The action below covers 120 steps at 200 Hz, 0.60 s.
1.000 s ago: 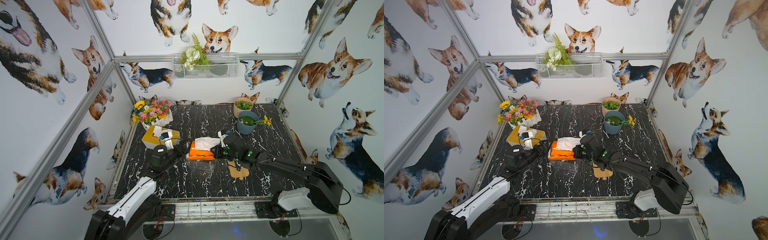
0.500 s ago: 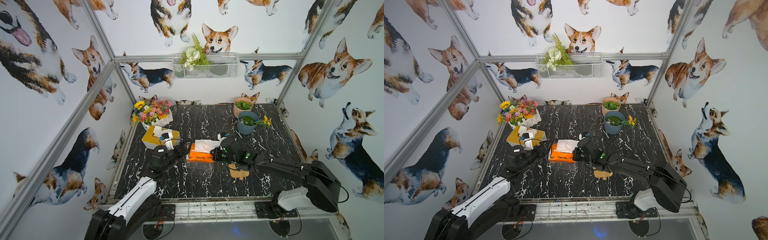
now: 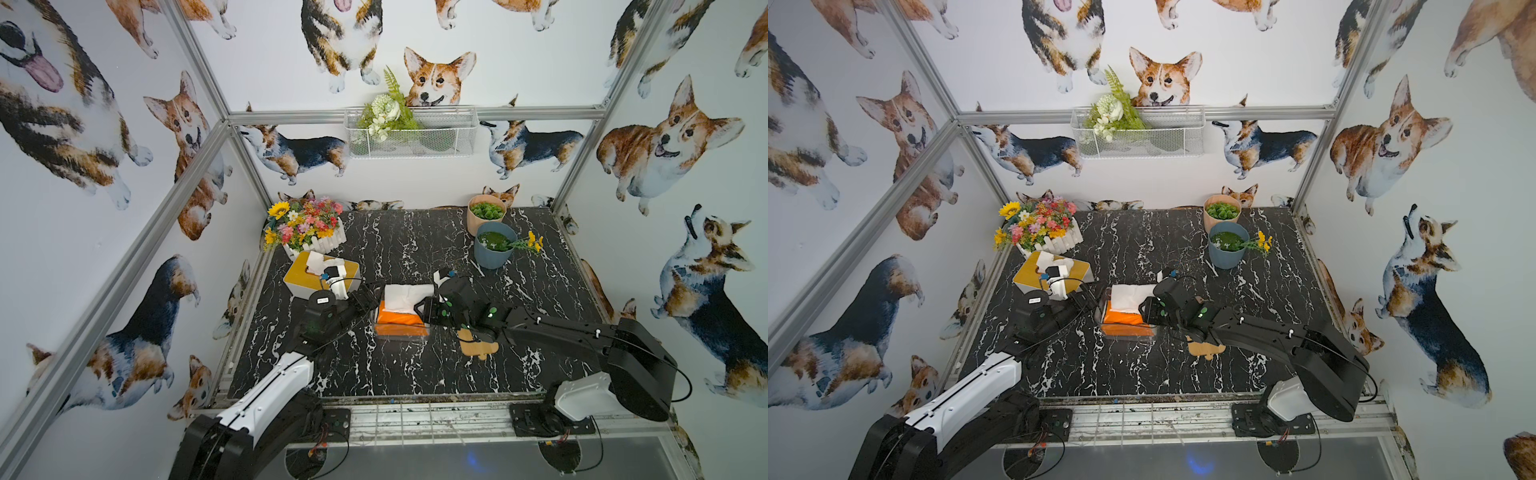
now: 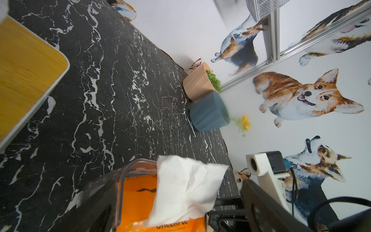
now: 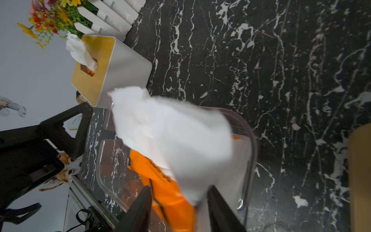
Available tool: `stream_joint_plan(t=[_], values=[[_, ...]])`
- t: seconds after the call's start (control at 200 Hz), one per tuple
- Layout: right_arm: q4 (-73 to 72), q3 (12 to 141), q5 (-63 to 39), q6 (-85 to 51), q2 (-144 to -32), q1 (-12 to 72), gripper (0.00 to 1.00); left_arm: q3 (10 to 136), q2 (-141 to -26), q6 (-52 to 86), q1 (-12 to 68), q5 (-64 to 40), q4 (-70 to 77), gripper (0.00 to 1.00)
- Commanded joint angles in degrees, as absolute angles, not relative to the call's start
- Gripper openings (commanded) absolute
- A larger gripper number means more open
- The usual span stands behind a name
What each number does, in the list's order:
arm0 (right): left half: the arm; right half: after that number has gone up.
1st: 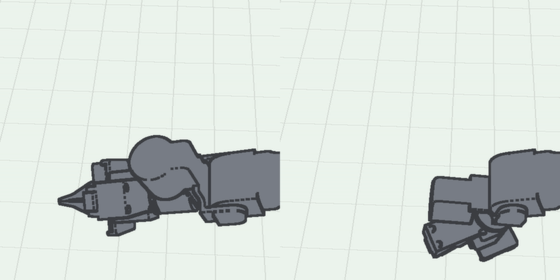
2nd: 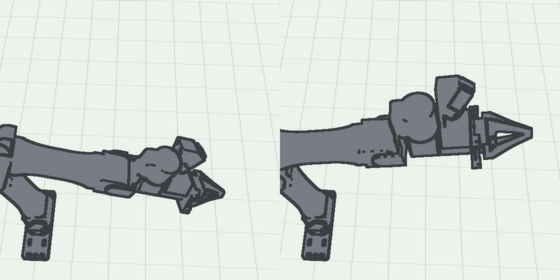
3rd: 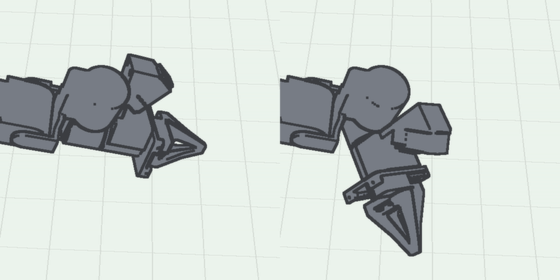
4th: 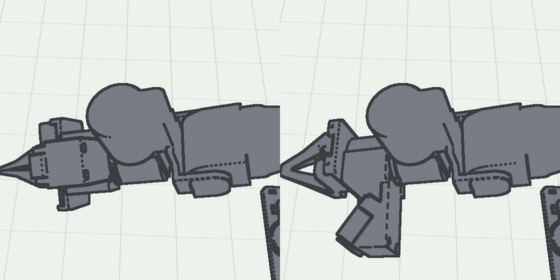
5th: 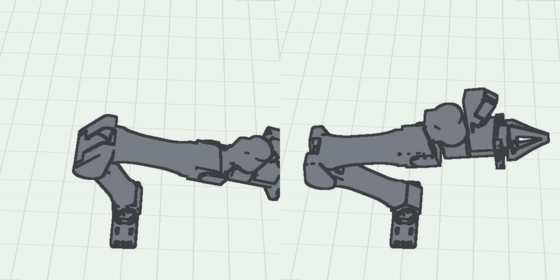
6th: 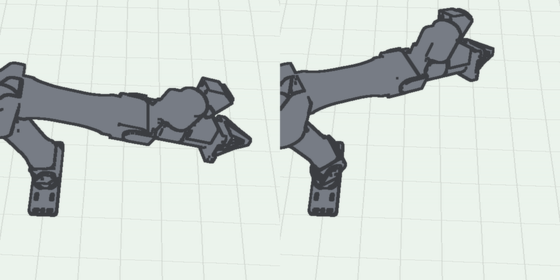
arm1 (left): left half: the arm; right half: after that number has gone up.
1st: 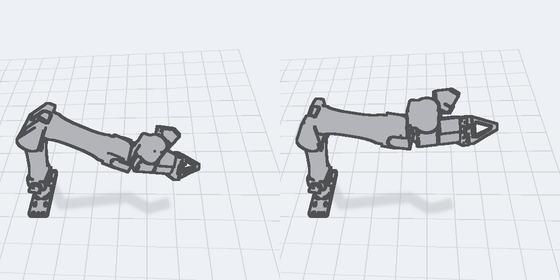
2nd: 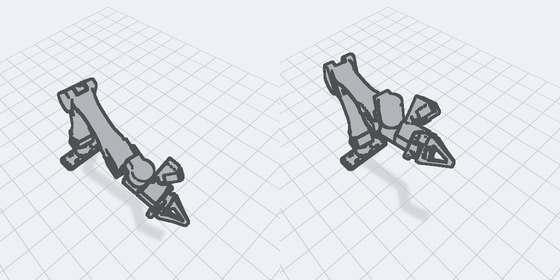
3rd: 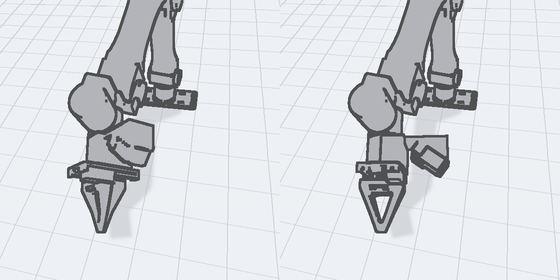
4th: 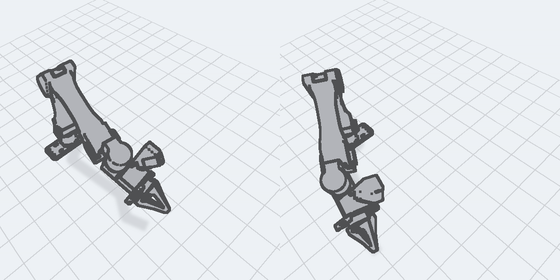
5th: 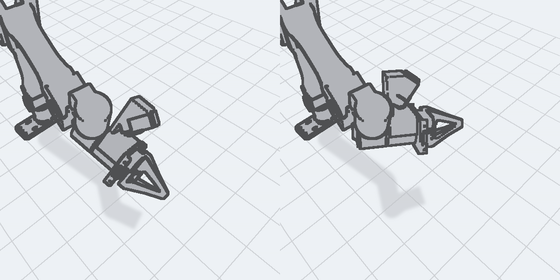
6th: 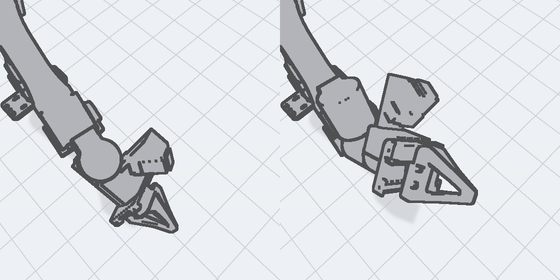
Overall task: Put the tissue paper into the tissue box
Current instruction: Place the paper towel in the tissue box.
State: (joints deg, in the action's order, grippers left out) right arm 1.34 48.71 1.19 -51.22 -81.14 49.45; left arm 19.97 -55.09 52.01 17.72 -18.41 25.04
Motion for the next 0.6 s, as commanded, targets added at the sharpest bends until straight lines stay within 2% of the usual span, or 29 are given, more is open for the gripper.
stream_joint_plan(t=[0.0, 0.35, 0.47, 0.596], values=[[4.14, 49.86, 2.13, -47.72, -79.61, 49.37, 1.0, 20.52, -54.89, 50.81, 17.73, -18.72, 24.92, 1.0], [5.18, 51.57, 2.27, -32.53, -72.18, 48.92, 1.0, 20.79, -55.09, 50.61, 17.59, -19.29, 24.71, 1.0], [5.49, 53.72, -3.58, -27.24, -74.25, 47.62, 1.0, 21.14, -55.02, 50.31, 17.41, -19.6, 24.31, 1.0], [8.34, 60.08, -9.48, -22.94, -81.12, 46.78, 1.0, 21.36, -54.62, 50.1, 16.8, -19.99, 23.85, 1.0]])
